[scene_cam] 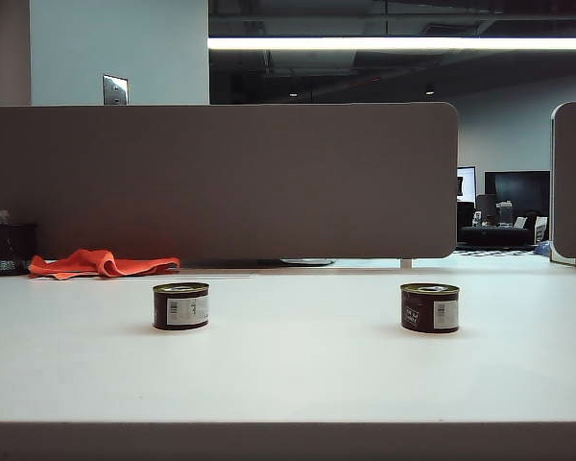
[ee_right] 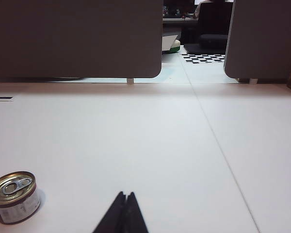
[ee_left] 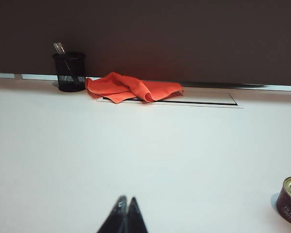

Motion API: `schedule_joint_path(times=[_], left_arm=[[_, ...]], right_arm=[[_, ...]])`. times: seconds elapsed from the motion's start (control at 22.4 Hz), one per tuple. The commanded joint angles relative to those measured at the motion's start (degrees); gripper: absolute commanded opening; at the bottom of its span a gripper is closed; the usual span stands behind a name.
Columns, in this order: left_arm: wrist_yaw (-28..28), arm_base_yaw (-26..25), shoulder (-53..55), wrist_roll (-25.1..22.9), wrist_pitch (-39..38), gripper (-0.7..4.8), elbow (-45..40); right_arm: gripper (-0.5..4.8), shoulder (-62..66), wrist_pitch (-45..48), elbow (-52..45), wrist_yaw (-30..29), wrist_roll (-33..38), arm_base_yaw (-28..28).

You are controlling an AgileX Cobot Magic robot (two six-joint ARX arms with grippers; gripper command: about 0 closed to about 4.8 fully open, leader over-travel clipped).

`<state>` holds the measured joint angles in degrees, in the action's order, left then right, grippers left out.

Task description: Stack a can of tomatoes on the right onto the can of tomatoes on the left.

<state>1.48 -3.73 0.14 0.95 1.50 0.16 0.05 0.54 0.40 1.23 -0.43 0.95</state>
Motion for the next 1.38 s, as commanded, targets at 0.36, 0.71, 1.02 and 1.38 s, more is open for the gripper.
schedule_joint_path(times=[0.36, 0.71, 1.02, 1.38], left_arm=[[0.7, 0.0, 0.0, 2.1, 0.7, -0.05, 0.9], [5.6, 0.0, 4.2, 2.4, -14.1, -0.06, 24.3], [18.2, 5.2, 19.4, 2.0, -22.8, -0.05, 42.0], [14.9, 15.9, 32.5, -0.9, -34.4, -0.05, 52.9]], right_arm=[[-0.01, -0.1, 2.2, 0.0, 0.1, 1.4, 0.0], [-0.03, 1.9, -3.4, 21.2, 0.1, 8.8, -0.2], [-0.03, 15.7, -18.4, 40.9, -7.2, 8.8, -0.2], [-0.02, 31.9, -28.7, 51.0, -10.0, 3.4, -5.2]])
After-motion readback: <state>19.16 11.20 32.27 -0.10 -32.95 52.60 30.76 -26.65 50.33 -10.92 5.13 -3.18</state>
